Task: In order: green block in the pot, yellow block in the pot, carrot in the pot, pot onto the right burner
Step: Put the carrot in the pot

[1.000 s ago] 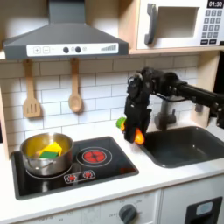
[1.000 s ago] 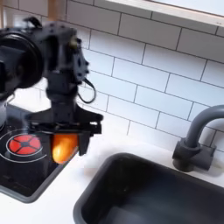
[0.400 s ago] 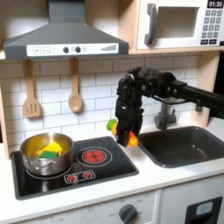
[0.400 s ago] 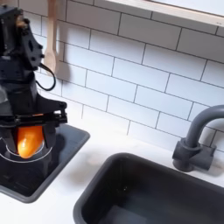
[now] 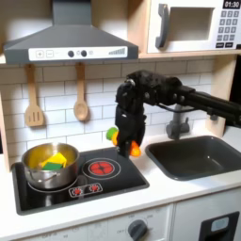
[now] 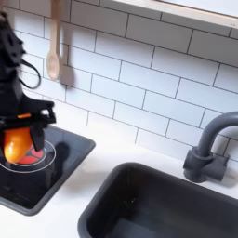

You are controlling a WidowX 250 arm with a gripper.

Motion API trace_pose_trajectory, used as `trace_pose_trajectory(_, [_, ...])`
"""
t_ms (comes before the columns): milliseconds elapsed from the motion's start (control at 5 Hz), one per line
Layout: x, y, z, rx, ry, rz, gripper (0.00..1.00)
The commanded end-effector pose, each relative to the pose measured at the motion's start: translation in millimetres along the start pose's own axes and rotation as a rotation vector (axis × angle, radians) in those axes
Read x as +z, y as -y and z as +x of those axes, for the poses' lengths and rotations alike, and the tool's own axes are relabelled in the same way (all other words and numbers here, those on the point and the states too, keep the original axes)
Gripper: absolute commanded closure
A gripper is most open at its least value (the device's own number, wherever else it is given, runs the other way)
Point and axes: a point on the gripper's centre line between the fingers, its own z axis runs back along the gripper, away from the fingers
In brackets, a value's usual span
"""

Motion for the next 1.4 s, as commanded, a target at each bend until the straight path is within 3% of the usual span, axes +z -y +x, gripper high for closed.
trace_pose_trajectory(0, [21.8, -14.7, 32, 0.020, 0.055, -0.004, 1.00])
trace_pose_trajectory(200, [25.6, -27.9, 49, 0.034, 0.062, -0.008, 1.00])
trace_pose_trajectory(800, [6.0, -52.6, 90, 0.065, 0.023, -0.010, 1.00])
trace_pose_trajectory(1200, [-7.3, -58.8, 102, 0.060, -0.003, 0.017, 1.00])
